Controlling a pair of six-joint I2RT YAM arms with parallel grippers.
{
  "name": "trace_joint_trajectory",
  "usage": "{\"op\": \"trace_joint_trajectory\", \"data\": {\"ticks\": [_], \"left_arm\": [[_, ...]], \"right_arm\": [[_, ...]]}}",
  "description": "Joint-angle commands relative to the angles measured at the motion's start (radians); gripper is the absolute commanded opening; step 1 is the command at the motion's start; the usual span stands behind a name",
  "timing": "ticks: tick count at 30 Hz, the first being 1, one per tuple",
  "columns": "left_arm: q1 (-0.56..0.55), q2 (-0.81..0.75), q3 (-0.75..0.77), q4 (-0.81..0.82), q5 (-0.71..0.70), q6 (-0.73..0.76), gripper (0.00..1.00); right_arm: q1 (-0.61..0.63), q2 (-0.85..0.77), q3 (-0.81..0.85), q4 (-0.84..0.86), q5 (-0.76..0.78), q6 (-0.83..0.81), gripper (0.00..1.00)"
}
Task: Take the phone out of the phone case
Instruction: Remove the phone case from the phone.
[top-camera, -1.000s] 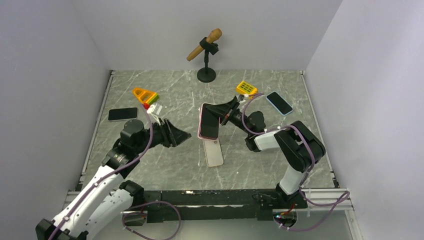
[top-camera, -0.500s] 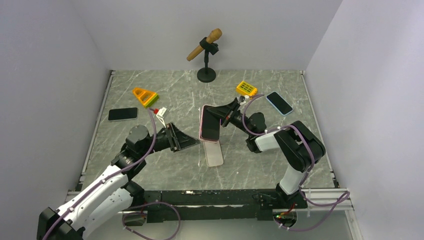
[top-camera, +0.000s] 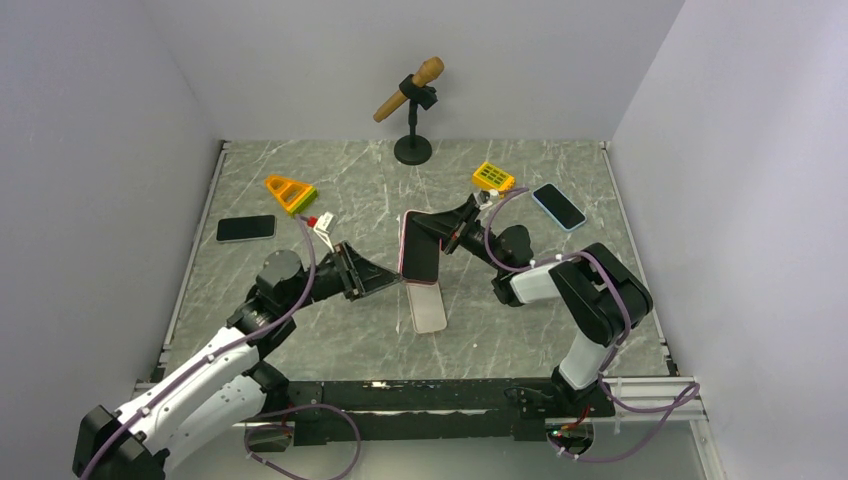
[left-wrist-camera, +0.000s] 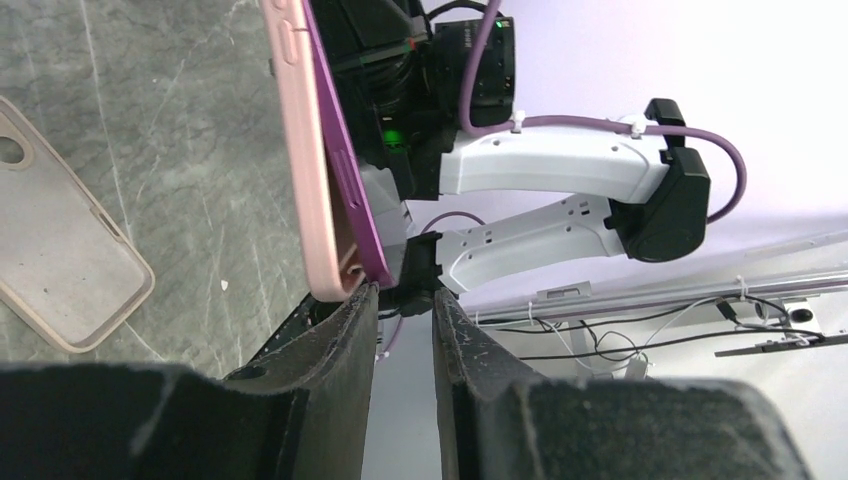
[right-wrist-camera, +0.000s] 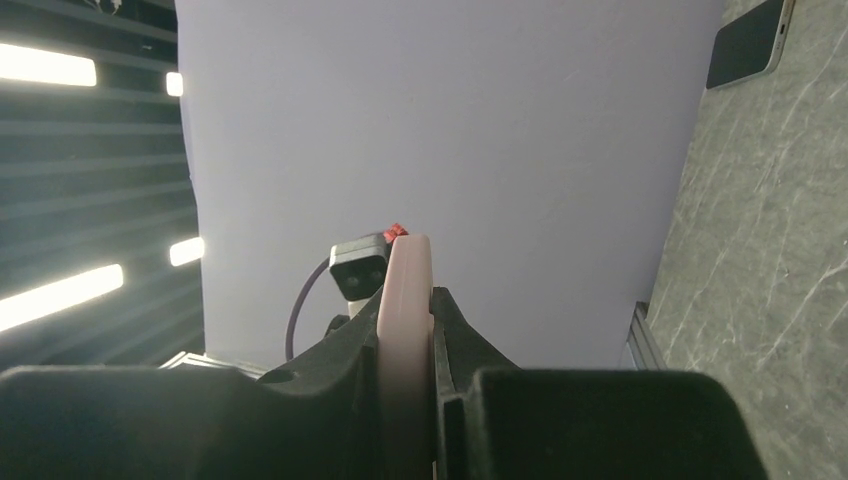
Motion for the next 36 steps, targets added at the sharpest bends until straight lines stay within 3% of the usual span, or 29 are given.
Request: {"op": "trace_joint_trajectory", "data": {"ticks": [1,10,15,17,21,22,26,28,30,33,36], "left_arm": [[-0.003,0.031,-0.001,0.077,-0.01,-0.019,0.31],[-0.003,0.09,-0.003,0.132,-0.008,-0.037,0.33],[-0.004,0.184,0.064,0.161,0.042,-0.025,0.32],[-0.001,0.222,0.082,0.172,0.052,-0.026,0.27],[0.012,0.308,0.099,0.286,0.123,-0.067,0.06],[0.015,0.327,0.09,0.333,0.134,-0.093,0.03],[0.029,0.327,0.048,0.467,0.095,-0.199,0.0],[0.038,0.317,0.041,0.482,0.07,-0.225,0.0],[0.049,0.311,0.046,0.482,0.063,-0.236,0.0],[0.078,0.3,0.051,0.486,0.072,-0.268,0.0],[0.109,0.271,0.025,0.53,0.045,-0.337,0.0]], "right_arm": [[0.011,-0.051,0.027,0.207,0.011,0.001,0.0],[0.045,-0.042,0.052,0.163,-0.008,-0.037,0.0],[0.07,-0.047,0.099,0.073,-0.12,-0.123,0.0],[0.075,-0.055,0.135,0.004,-0.199,-0.177,0.0],[0.085,-0.112,0.18,-0.217,-0.31,-0.325,0.0],[0.085,-0.138,0.169,-0.264,-0.311,-0.361,0.06],[0.059,-0.233,0.099,-0.363,-0.296,-0.452,0.49],[0.029,-0.265,0.054,-0.317,-0.298,-0.443,0.67],[-0.015,-0.272,-0.019,-0.125,-0.294,-0.371,0.81],[-0.084,-0.22,-0.134,0.252,-0.239,-0.201,0.91],[-0.084,-0.197,-0.175,0.268,-0.191,-0.197,0.85]]}}
